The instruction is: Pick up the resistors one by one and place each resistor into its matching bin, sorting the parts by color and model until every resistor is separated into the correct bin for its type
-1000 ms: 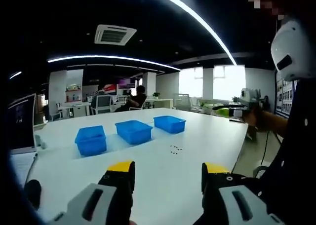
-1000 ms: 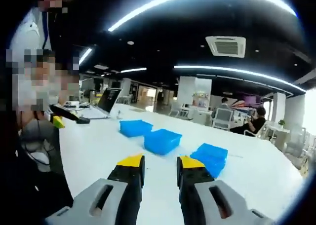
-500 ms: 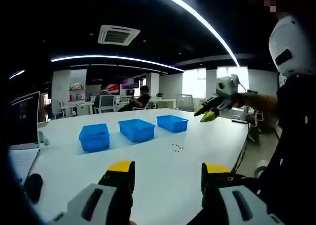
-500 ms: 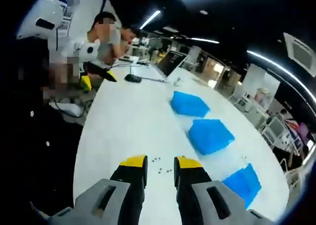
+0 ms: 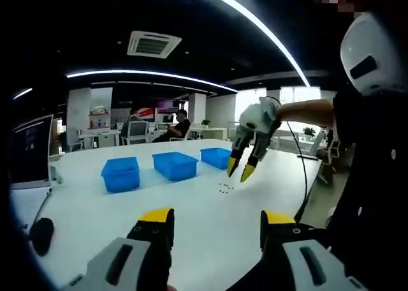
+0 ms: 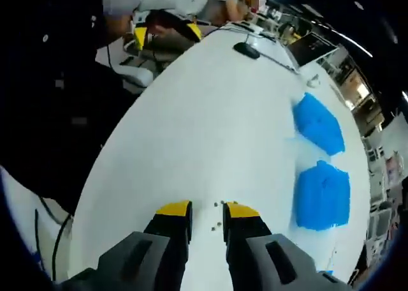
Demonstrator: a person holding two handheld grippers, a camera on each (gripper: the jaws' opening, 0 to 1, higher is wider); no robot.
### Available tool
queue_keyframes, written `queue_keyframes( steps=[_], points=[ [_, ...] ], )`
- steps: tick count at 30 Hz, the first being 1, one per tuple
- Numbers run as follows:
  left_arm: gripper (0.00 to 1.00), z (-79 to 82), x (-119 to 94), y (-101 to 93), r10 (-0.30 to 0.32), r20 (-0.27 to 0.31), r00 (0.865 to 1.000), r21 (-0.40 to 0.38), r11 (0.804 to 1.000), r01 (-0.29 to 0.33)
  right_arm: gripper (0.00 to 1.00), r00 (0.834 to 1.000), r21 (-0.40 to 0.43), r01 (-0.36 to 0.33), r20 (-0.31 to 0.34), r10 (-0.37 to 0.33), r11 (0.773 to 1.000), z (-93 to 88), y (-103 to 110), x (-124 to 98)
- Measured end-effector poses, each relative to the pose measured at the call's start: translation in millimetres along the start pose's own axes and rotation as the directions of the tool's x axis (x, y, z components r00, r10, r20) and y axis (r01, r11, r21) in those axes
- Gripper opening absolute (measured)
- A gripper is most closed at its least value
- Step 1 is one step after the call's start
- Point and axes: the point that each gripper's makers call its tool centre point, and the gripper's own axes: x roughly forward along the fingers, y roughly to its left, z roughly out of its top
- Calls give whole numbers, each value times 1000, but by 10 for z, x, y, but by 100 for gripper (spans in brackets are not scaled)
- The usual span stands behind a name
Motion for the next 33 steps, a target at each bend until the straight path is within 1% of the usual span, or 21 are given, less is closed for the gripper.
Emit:
queue_keyframes(
  steps=[1,4,6,15,17,19,24,26,28,29,31,33],
  points=[
    [56,-6,1,-6,0,0,1000,-2,1000,0,20,1000,-19,-10,-16,10,1000,-17,-17,39],
    [56,-30,2,-32,-3,-4,1000,-6,1000,3,17,997,-25,-60,-41,59,998,-52,-25,135],
    [56,-51,-2,-49,-6,-10,1000,-5,1000,6,17,996,-40,-71,-55,69,997,-69,-48,170],
    [56,-81,-27,-13,4,-10,1000,-22,1000,-5,14,986,-45,-137,-102,132,990,-159,-42,277],
    [56,-87,-28,-4,6,-11,1000,-23,1000,-7,14,982,-32,-154,-113,149,988,-188,-41,293],
    [56,-95,-31,6,9,-12,1000,-25,1000,-9,14,981,-37,-158,-120,152,987,-204,-55,310],
    [56,-113,-37,13,10,-17,1000,-27,1000,-10,11,974,-11,-192,-128,189,981,-198,-62,319],
    [56,-122,-38,15,10,-20,1000,-27,1000,-11,9,972,-16,-195,-138,191,981,-196,-78,329],
    [56,-130,-39,20,13,-24,1000,-25,1000,-13,6,970,-10,-196,-150,193,980,-195,-115,342],
    [56,-131,-39,21,14,-24,1000,-25,1000,-14,6,968,0,-204,-153,201,979,-198,-107,340],
    [56,-126,-42,14,13,-22,1000,-25,1000,-13,6,967,-8,-205,-160,201,979,-199,-90,340],
    [56,-124,-47,12,13,-22,1000,-23,1000,-13,5,968,-32,-193,-168,185,981,-199,-72,338]
  ],
)
